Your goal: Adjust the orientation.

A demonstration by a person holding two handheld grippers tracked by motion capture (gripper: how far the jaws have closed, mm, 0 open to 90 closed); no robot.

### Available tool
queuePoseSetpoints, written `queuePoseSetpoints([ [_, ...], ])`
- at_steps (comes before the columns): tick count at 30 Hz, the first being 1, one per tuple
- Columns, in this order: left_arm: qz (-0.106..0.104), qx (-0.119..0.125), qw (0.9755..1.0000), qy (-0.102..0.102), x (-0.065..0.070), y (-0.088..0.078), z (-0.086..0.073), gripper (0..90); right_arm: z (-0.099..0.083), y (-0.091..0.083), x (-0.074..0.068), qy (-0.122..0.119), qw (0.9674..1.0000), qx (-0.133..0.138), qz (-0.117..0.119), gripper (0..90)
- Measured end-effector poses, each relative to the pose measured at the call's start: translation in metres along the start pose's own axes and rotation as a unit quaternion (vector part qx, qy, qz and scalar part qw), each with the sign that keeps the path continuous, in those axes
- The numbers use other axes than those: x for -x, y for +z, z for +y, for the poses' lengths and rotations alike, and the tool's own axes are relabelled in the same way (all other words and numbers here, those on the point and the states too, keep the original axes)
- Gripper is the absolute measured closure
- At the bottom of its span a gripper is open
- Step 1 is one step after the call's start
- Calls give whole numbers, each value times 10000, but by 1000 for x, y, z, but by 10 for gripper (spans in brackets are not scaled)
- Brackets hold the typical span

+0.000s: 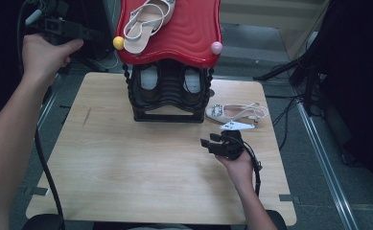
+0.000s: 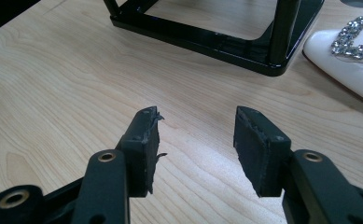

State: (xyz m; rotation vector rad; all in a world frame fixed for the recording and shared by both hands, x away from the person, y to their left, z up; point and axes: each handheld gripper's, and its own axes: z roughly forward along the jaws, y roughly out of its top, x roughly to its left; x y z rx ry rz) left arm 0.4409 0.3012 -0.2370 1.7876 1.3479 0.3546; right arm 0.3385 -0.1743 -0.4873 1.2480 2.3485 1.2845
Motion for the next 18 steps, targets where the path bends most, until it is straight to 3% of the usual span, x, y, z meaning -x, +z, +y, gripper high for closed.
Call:
queuePoseSetpoints([
  [7,73,-85,9999,-32,-9,10,-19,470,1,1,0,8,10000,-12,-3,516],
  [18,3,-98,9999,-96,-19,31,-55,468,1,1,1,34,10000,-9,-24,513],
])
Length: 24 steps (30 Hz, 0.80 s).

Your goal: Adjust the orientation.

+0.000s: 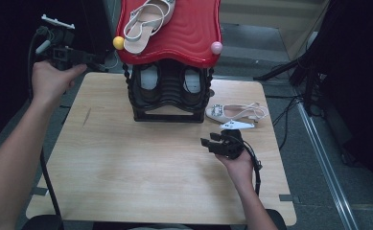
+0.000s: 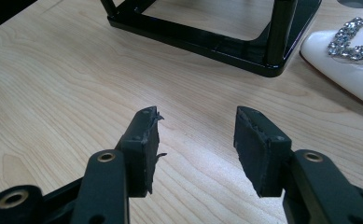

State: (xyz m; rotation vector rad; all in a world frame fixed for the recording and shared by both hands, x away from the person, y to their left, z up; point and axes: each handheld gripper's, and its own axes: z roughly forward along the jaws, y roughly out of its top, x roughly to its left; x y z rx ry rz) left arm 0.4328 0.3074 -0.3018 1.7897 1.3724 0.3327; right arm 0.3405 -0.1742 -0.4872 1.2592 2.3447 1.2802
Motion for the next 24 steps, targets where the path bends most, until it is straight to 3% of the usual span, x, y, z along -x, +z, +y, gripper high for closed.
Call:
queuePoseSetpoints([
  [10,-145,-133,9997,-123,-7,21,-34,466,0,0,1,-12,10000,2,-29,511],
  [17,-185,-317,9993,-76,-8,37,-54,465,0,0,0,-24,10000,4,-35,510],
  [24,-235,-333,9991,-80,-8,48,-73,469,-1,0,2,-59,10000,11,-55,511],
])
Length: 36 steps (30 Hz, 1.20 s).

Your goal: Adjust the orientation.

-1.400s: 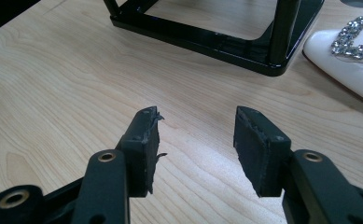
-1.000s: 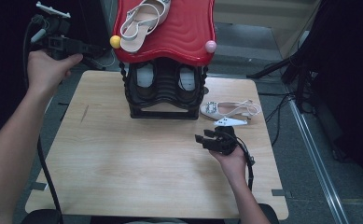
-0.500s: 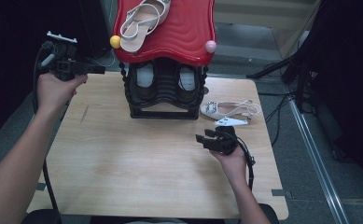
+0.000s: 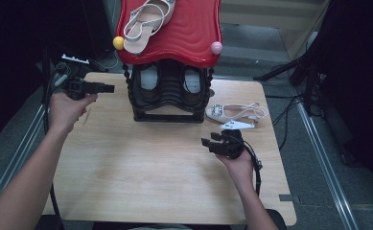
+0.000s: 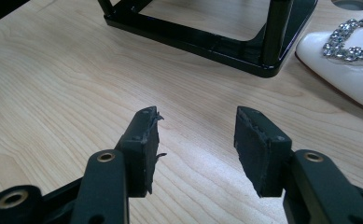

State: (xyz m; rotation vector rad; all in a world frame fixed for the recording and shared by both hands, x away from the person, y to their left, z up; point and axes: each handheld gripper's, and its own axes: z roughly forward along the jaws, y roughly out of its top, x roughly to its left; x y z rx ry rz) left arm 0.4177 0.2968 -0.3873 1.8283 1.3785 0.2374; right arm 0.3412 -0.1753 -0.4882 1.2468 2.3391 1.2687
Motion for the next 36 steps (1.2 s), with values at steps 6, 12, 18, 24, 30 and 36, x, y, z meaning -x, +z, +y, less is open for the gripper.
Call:
queuePoseSetpoints([
  [6,92,-166,9998,15,1,9,-17,464,0,0,0,-20,10000,15,-14,510],
  [12,40,-65,10000,-53,4,14,-39,461,-1,1,2,-65,10000,-25,-39,532],
  [18,41,-107,9999,15,7,18,-59,460,-1,1,2,-70,9999,-39,-88,558],
  [24,25,-27,10000,26,11,16,-72,462,0,-1,5,5,9999,2,-160,634],
  [30,33,-102,9999,2,12,19,-89,462,1,-4,7,41,9996,73,-255,751],
  [36,-11,-98,10000,6,15,23,-104,462,1,-3,15,202,9995,-7,-247,891],
])
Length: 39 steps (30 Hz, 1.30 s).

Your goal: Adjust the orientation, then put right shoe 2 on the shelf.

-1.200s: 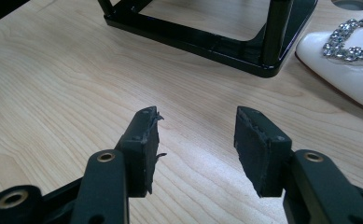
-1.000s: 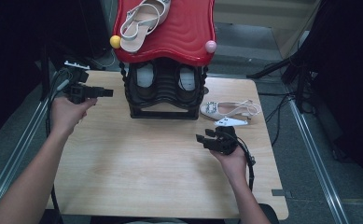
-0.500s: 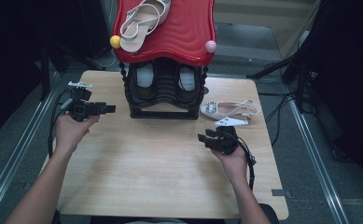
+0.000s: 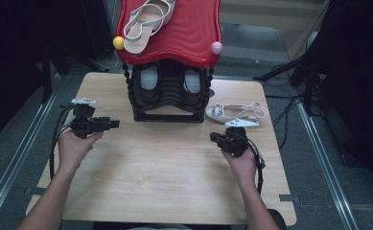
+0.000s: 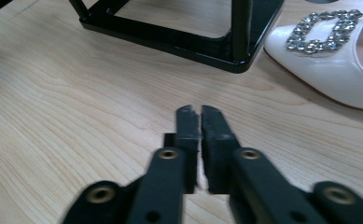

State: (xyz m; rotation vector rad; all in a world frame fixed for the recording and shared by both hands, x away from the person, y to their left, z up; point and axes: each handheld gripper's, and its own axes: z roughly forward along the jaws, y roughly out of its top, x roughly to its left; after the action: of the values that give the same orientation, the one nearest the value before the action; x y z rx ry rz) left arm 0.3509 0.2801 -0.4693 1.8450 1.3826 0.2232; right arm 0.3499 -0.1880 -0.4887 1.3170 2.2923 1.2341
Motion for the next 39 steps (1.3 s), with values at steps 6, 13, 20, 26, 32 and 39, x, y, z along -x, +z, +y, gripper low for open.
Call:
queuePoseSetpoints([
  [6,-62,-194,9997,169,1,3,-8,452,2,-4,11,84,9998,99,-152,900],
  [13,-121,-192,9995,211,1,7,-13,449,4,-4,23,160,9992,116,-335,900],
  [20,-193,-188,9994,208,1,9,-14,450,8,0,30,117,9987,190,-450,900],
  [26,-168,-176,9995,214,1,9,-15,450,13,3,40,194,9984,202,-500,900],
  [32,-159,-175,9995,232,2,8,-16,451,21,12,55,184,9970,75,-750,896],
  [39,-169,-178,9994,236,2,9,-16,452,18,28,69,287,9956,-78,-893,900],
])
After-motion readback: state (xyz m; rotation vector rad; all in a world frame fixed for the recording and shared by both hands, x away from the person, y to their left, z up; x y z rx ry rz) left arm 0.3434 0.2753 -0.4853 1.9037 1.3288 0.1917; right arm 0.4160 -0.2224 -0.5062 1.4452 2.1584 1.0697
